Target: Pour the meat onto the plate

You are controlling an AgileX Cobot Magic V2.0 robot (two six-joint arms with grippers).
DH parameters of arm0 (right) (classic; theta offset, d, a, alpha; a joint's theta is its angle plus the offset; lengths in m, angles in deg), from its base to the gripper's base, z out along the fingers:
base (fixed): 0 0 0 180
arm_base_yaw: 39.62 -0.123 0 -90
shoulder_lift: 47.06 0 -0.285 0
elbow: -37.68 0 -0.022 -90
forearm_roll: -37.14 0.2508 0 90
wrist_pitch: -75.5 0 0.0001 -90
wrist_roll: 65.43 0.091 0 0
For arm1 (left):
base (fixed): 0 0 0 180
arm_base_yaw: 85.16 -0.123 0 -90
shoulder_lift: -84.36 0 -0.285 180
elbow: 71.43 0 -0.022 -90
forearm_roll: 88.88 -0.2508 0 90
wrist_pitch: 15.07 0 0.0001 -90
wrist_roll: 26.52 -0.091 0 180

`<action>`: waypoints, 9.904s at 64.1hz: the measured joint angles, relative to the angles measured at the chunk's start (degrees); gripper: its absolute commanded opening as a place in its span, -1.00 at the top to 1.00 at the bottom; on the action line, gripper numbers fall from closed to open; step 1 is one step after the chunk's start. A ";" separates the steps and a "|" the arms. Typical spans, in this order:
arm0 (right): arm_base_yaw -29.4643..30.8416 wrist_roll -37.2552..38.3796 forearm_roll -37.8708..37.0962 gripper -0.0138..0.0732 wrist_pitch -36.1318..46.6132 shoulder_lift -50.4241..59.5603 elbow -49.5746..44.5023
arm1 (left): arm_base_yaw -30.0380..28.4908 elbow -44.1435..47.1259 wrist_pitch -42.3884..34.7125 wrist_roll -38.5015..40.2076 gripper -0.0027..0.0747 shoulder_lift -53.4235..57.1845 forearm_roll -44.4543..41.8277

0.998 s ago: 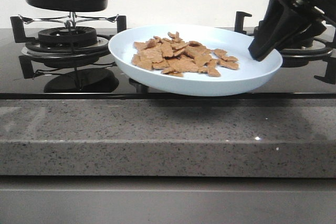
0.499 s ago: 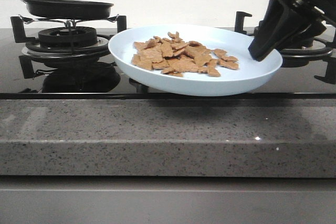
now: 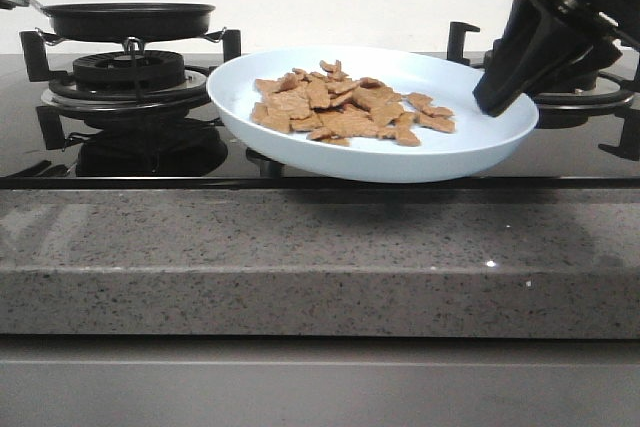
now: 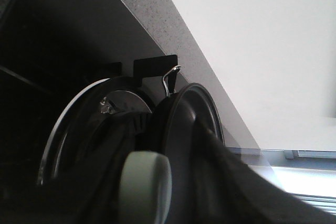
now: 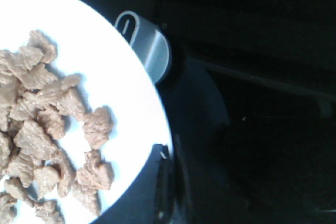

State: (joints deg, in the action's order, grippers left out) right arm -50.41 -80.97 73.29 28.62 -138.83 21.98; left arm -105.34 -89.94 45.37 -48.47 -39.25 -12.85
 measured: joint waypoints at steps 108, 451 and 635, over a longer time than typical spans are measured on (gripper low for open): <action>0.00 -0.11 0.00 0.72 0.00 0.00 0.00 | 3.88 0.00 9.95 3.23 0.32 20.29 -23.78; 6.84 7.80 -7.48 0.84 -24.49 -8.25 40.44 | 28.29 56.88 -36.49 -2.01 0.98 82.43 -55.34; 6.84 -3.67 -7.17 0.84 10.33 59.35 -31.15 | 26.45 72.81 -41.53 20.31 0.98 99.83 -78.68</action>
State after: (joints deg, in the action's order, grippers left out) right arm -43.57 -84.64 66.11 38.95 -79.47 -9.17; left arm -78.89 -17.13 3.84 -28.16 60.59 -91.53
